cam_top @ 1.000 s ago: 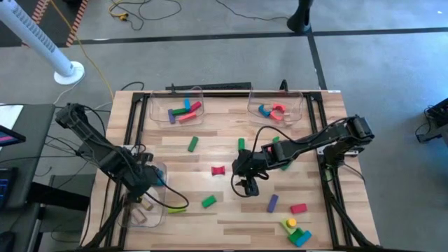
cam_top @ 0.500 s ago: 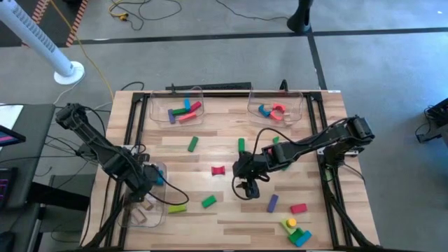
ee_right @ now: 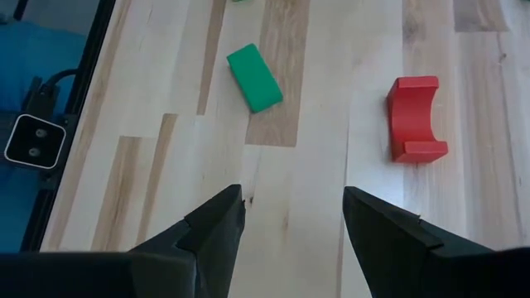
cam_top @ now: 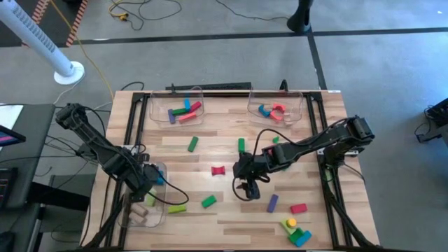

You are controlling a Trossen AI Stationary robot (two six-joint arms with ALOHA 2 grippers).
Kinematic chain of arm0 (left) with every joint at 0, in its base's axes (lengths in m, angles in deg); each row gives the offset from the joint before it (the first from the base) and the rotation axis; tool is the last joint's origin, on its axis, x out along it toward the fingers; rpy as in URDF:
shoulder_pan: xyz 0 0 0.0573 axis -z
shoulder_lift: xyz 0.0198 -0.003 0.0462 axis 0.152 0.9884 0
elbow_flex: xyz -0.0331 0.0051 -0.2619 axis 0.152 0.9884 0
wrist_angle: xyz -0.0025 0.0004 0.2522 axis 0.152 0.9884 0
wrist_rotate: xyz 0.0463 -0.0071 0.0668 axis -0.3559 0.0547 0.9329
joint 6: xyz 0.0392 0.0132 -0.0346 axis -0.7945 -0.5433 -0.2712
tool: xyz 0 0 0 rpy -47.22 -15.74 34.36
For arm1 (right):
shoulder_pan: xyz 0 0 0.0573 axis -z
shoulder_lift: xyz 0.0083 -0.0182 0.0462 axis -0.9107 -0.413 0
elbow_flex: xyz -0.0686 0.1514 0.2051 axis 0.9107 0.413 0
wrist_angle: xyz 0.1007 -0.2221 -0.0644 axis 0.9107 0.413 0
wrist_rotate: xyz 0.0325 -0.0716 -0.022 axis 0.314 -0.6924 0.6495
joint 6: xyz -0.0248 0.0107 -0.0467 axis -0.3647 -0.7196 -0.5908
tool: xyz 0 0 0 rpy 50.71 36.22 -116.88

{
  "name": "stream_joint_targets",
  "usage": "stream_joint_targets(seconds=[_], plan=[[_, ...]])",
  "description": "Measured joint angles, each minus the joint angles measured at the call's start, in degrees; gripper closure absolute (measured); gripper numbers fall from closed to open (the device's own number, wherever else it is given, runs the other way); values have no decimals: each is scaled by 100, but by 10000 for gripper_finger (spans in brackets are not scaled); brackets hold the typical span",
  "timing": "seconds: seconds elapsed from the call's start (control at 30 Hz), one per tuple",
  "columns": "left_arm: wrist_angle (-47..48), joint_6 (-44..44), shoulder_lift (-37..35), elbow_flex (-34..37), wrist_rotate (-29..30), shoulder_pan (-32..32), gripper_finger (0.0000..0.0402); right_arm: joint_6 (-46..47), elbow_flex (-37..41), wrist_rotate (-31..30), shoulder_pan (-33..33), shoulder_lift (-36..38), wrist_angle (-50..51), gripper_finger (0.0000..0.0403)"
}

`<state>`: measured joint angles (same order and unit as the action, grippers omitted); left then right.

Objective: Sort blocks by size
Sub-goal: Put the light green rectangular block into the top left transparent bin

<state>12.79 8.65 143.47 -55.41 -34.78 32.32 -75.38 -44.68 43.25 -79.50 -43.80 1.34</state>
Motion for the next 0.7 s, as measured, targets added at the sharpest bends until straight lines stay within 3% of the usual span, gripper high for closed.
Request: stream_joint_targets(seconds=[0.4,0.53,0.7], plan=[[-300,-379,-2,-1070,1066,-4,207,28,0,1,-4,0,-2,163],[-1051,-882,186,-1127,1011,-203,207,31,0,1,-39,0,-2,163],[-1450,-1313,902,-1127,539,-627,207,60,0,1,-106,0,6,163]])
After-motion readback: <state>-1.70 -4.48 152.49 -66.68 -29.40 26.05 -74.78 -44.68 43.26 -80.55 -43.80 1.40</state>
